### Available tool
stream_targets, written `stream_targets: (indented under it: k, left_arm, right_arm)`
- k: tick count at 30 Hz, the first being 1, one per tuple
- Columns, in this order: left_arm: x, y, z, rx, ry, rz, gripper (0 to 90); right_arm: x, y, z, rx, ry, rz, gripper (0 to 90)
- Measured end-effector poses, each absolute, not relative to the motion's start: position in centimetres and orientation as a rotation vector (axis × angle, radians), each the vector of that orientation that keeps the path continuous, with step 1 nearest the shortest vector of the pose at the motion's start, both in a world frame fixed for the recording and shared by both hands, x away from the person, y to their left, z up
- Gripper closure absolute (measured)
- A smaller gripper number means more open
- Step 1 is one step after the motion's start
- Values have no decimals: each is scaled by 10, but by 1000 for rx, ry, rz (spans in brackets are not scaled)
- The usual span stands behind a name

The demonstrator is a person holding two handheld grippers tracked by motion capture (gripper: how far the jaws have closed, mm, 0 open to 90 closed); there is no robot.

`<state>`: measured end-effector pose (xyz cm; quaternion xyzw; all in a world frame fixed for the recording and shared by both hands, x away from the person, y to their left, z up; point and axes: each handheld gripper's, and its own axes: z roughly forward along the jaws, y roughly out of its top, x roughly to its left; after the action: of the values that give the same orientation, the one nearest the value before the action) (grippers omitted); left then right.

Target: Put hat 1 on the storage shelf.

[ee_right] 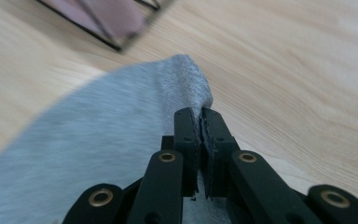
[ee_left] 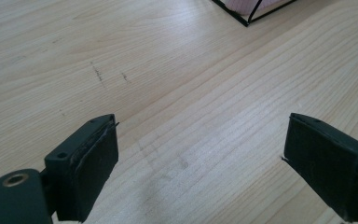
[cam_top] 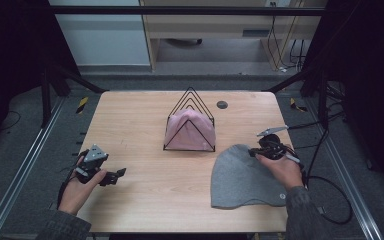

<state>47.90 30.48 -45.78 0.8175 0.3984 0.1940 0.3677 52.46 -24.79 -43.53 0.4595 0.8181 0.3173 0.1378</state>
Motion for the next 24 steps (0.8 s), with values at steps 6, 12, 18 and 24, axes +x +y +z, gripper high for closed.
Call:
stream_targets:
  k: [6,12,18,24]
  left_arm:
    - [480,304,-463,2125,1038,486,92]
    - [483,303,-469,2159,1025,459,91]
    - [482,300,-470,2181,1005,445,90]
    - [480,300,-467,2164,984,426,107]
  right_arm:
    - [484,-237,-396,1157,2279,1100,863]
    - [466,-225,-367,1046,2213,1240,862]
    - [457,-213,-352,981,2182,1295,863]
    - [445,-211,-324,929,2138,1333,863]
